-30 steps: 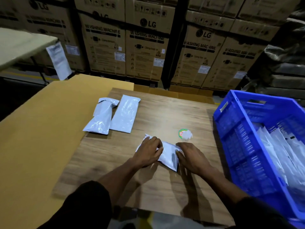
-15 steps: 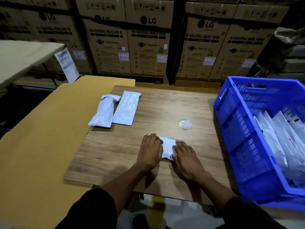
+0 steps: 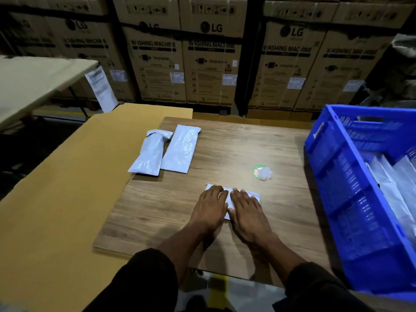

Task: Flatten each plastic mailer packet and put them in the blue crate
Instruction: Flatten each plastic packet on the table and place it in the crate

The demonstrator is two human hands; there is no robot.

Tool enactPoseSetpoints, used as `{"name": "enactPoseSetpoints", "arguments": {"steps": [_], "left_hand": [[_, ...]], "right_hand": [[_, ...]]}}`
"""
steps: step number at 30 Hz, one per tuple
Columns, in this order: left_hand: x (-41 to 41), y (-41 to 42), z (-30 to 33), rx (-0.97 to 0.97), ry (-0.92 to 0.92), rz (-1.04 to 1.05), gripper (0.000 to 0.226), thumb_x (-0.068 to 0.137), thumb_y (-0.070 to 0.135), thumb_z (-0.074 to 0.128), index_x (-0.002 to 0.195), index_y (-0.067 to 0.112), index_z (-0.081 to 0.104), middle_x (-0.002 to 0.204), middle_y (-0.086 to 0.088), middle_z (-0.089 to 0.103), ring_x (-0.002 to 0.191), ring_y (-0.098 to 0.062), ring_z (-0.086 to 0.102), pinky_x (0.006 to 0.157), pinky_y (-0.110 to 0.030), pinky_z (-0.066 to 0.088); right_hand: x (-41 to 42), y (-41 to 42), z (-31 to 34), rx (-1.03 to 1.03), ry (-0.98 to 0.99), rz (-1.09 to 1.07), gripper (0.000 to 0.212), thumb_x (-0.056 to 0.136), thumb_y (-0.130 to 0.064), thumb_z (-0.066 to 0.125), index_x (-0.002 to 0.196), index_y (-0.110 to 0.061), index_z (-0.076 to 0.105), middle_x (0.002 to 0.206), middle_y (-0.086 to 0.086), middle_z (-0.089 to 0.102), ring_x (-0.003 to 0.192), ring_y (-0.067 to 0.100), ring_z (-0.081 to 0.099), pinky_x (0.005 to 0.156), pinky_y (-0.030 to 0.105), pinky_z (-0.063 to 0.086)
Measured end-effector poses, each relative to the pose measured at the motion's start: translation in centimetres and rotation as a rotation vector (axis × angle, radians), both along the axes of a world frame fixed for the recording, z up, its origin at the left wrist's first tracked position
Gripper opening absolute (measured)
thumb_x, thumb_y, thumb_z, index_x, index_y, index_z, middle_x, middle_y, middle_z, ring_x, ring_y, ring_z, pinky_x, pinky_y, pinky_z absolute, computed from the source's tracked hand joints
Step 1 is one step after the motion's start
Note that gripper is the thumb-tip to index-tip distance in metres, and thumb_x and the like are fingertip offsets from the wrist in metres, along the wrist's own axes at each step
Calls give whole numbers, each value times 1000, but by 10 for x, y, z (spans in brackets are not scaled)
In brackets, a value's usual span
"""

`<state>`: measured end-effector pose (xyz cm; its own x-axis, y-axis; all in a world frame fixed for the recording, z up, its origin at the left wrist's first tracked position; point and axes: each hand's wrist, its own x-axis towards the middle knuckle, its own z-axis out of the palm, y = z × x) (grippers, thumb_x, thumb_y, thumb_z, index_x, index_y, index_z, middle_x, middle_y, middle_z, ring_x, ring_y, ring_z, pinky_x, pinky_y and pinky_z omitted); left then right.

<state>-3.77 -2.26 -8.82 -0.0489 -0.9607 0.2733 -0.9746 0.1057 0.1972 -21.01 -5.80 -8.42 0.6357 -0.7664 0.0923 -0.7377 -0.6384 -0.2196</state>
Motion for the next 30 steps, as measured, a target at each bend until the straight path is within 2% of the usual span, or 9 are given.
{"name": "enactPoseSetpoints", "arguments": {"steps": [2,5,8,13,17,21,26,30], "left_hand": [[5,3,-2,67,-39,15,50,93,38,41,129,11,62,131,-9,61,121,-28,58,94,-38,48],[8,3,-3,168,-57,46,58,93,45,38,135,11,61,137,-9,61,127,-33,57,93,-41,52],[12,1,-3,224,-71,43,61,95,48,35,140,12,57,141,-9,58,130,-38,53,96,-48,50],[18,4,-6,280,-58,40,69,98,57,24,156,20,34,159,-5,38,146,-40,32,110,-57,34],[15,15,-10,255,-11,60,68,97,58,34,153,20,39,156,-5,43,141,-38,41,105,-58,40],[9,27,-11,221,30,77,68,97,58,36,155,22,31,158,-5,40,144,-37,38,107,-60,36],[10,26,-9,254,6,85,67,97,59,32,152,20,41,158,-5,40,143,-38,39,106,-64,37],[11,25,-12,289,-16,97,70,96,62,27,153,23,40,161,0,35,146,-34,35,109,-64,33]], "right_hand": [[-4,0,-1,-11,39,-3,61,103,-44,24,154,-12,34,160,4,33,147,25,30,114,43,20],[-4,1,1,17,74,-2,63,100,-46,23,154,-15,32,161,1,29,148,25,29,116,44,16],[-4,-1,4,67,98,13,71,96,-52,9,158,-18,20,165,-3,17,152,21,14,121,46,11],[-6,-1,9,74,142,31,77,91,-57,-3,159,-22,4,166,-9,-3,153,15,-4,122,43,0],[-11,-1,9,36,150,69,70,98,-56,8,160,-23,8,166,-10,-3,153,15,-3,121,43,-2],[-15,-2,8,8,180,100,65,101,-53,17,159,-23,12,165,-10,0,153,16,0,120,44,0],[-14,-3,11,25,205,107,66,101,-54,15,159,-23,11,165,-11,-2,152,13,-4,121,44,1],[-14,-2,14,42,223,100,69,99,-56,8,159,-23,5,164,-12,-9,151,11,-12,121,43,-1]]}}
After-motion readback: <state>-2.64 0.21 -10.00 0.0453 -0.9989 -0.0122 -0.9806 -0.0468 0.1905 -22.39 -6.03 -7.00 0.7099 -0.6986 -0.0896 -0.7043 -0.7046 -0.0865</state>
